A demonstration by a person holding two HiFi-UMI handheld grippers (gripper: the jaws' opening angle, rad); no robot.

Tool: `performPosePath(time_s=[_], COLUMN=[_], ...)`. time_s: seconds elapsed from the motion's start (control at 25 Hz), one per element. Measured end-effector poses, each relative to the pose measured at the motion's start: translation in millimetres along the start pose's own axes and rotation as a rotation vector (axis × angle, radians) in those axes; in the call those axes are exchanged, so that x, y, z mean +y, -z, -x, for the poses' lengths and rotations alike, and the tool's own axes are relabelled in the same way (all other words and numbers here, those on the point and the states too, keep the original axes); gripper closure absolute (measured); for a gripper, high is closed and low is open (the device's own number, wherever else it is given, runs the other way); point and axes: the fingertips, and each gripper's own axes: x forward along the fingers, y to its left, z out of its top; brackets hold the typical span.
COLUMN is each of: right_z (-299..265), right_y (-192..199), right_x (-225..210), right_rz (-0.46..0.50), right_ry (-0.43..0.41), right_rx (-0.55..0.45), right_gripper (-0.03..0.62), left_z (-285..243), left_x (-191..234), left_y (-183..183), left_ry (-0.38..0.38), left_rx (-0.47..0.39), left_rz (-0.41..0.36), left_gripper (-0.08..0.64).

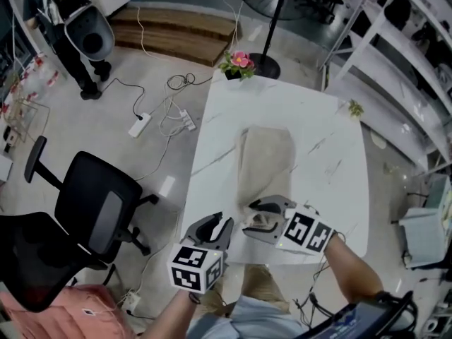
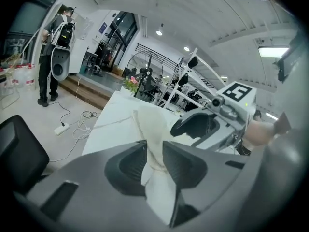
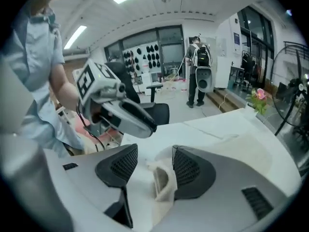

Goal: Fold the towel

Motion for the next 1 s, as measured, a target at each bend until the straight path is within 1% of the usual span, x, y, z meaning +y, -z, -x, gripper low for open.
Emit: performPosePath(time_s=[0.08, 0.16, 0.2, 0.28, 0.36, 0.4, 0.48, 0.56, 0.64, 0.76, 0.84, 0.88, 0.92, 0.96, 1.0], right_z=[28.7, 48.4, 55.8, 66.6, 71.4, 70.8, 62.9, 46.6, 24.0, -10.0, -24.5, -29.3, -32.5, -34.1, -33.9], right_y=[-12.7, -21.0, -24.7, -31.4, -37.7, -41.1, -46.1, -45.2, -36.3, -14.4, -0.3, 5.6, 10.5, 13.5, 14.0], right_x=[-14.1, -37.4, -53.3, -93.8, -140.8, -163.5, -202.7, -234.2, -257.3, -275.2, -277.3, -277.7, -278.9, -280.8, -282.6], right_rz=[0.022, 0.055, 0.073, 0.122, 0.182, 0.208, 0.235, 0.246, 0.247, 0.227, 0.220, 0.228, 0.241, 0.254, 0.261], right_ry=[-0.043, -0.054, -0.040, 0.019, 0.086, 0.107, 0.110, 0.083, 0.028, -0.076, -0.124, -0.134, -0.133, -0.126, -0.120], right_rx=[-0.025, -0.042, -0.048, -0.046, -0.029, -0.021, -0.009, 0.009, 0.046, 0.116, 0.152, 0.166, 0.177, 0.180, 0.174], right_gripper=[0.356, 0.361, 0.368, 0.377, 0.377, 0.377, 0.377, 0.378, 0.382, 0.383, 0.391, 0.409, 0.442, 0.501, 0.519], left_z=[-6.8, -13.7, -17.5, -26.4, -35.2, -38.8, -43.1, -45.4, -48.6, -56.2, -60.7, -62.1, -62.9, -63.4, -63.6], left_x=[-5.4, -10.0, -11.7, -13.0, -9.0, -5.2, 4.0, 13.4, 21.7, 27.5, 26.1, 24.7, 23.6, 22.8, 22.4], left_y=[-5.4, -8.2, -8.1, -5.5, -1.1, 1.2, 6.1, 12.2, 19.0, 27.1, 33.8, 37.5, 41.0, 43.6, 44.3], left_ry=[-0.005, -0.017, -0.027, -0.062, -0.114, -0.142, -0.197, -0.248, -0.295, -0.333, -0.347, -0.357, -0.368, -0.379, -0.387], left_rx=[-0.009, -0.015, -0.015, -0.008, -0.003, -0.003, -0.002, 0.012, 0.030, 0.044, 0.067, 0.083, 0.097, 0.106, 0.108], left_rz=[0.021, 0.042, 0.052, 0.071, 0.101, 0.120, 0.161, 0.191, 0.215, 0.250, 0.257, 0.255, 0.253, 0.252, 0.249], left_gripper=[0.440, 0.420, 0.411, 0.391, 0.372, 0.363, 0.356, 0.350, 0.347, 0.350, 0.359, 0.381, 0.407, 0.445, 0.490])
